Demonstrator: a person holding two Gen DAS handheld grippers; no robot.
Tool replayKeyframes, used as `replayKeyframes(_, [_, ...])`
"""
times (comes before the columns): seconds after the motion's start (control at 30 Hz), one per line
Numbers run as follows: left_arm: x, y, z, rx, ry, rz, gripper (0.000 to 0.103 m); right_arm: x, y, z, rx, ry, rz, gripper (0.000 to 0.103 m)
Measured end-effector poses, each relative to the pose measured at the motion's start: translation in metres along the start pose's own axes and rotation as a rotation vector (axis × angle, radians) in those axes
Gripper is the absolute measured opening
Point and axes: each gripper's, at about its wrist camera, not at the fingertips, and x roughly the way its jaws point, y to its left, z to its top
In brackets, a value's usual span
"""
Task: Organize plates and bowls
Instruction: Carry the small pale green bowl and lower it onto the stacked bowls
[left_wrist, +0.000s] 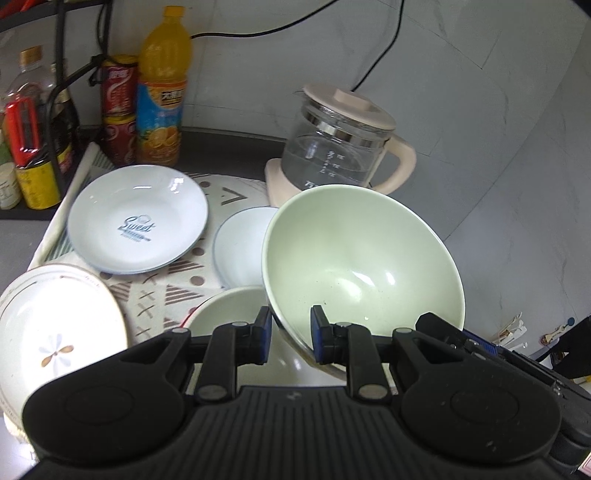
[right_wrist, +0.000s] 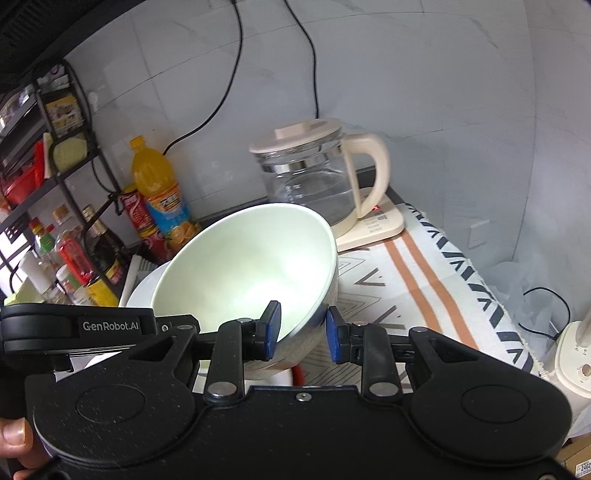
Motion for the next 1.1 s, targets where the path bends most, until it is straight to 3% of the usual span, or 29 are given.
replayKeyframes(0.6, [-0.009,0.032,-0.037,-0.081,0.058,0.066,0.021,0.001,0.026,-0.030,-0.067,0.094,0.058,0.027])
replayKeyframes(1.1, [0.002,0.044,-0.040,-0.119,0.112,0.116,0.022,0.018,0.035,-0.041,-0.082,0.201,0.073,0.030])
